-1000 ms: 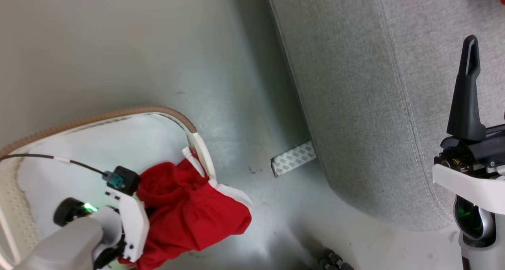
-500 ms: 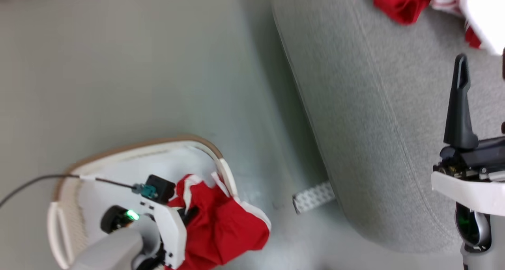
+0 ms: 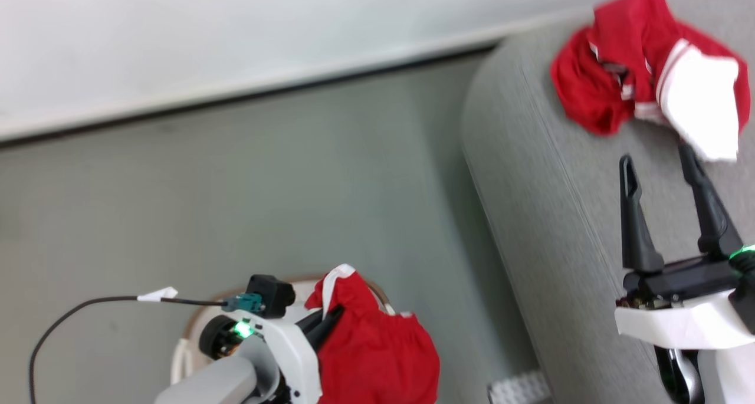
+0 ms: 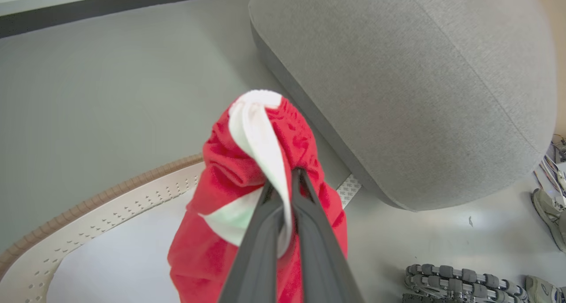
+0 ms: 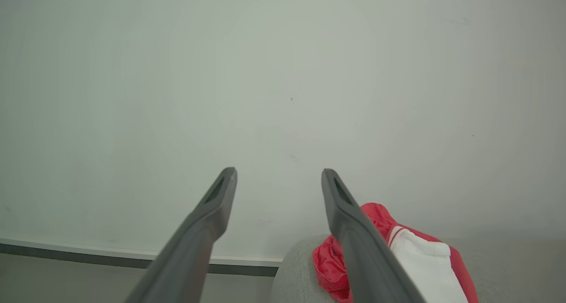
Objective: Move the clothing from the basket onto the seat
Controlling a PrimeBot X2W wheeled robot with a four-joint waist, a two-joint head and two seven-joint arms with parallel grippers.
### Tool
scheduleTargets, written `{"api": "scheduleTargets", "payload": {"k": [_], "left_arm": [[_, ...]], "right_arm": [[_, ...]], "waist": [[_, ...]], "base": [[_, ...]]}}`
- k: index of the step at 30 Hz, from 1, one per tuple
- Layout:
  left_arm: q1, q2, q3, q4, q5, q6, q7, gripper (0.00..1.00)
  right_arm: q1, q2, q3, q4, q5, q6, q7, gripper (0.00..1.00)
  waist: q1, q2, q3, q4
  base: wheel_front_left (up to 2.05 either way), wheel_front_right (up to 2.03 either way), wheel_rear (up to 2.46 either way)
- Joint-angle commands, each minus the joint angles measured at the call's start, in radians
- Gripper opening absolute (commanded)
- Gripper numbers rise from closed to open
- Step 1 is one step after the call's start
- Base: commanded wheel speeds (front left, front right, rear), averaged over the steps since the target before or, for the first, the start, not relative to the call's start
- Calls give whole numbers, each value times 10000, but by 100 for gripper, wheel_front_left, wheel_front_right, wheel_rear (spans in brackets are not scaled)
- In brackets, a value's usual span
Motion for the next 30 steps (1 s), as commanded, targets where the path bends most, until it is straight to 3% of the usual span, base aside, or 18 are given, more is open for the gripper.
{"api": "scheduleTargets", "payload": {"k": [1, 5, 17, 30], "left_arm": [[105, -64, 53, -113, 100, 17, -163, 0], [46, -105, 473, -504, 427, 43, -302, 0], [439, 419, 3193, -3926, 2496, 882, -292, 0], [70, 811, 4062, -5686, 2959, 1513, -293, 0]], "right_arm": [[230, -141, 55, 146, 124, -22, 4, 100], [574, -290, 295, 395, 439, -22, 4, 100], [1455, -228, 1214, 885, 1146, -22, 4, 100], [1441, 60, 2407, 1150, 1310, -22, 4, 100]], "waist": [[2, 0, -1060, 731], [2, 0, -1706, 1096], [2, 0, -3034, 1929], [2, 0, -3150, 2159]], "base": [[0, 0, 0], [0, 0, 0], [0, 0, 0], [0, 0, 0]]}}
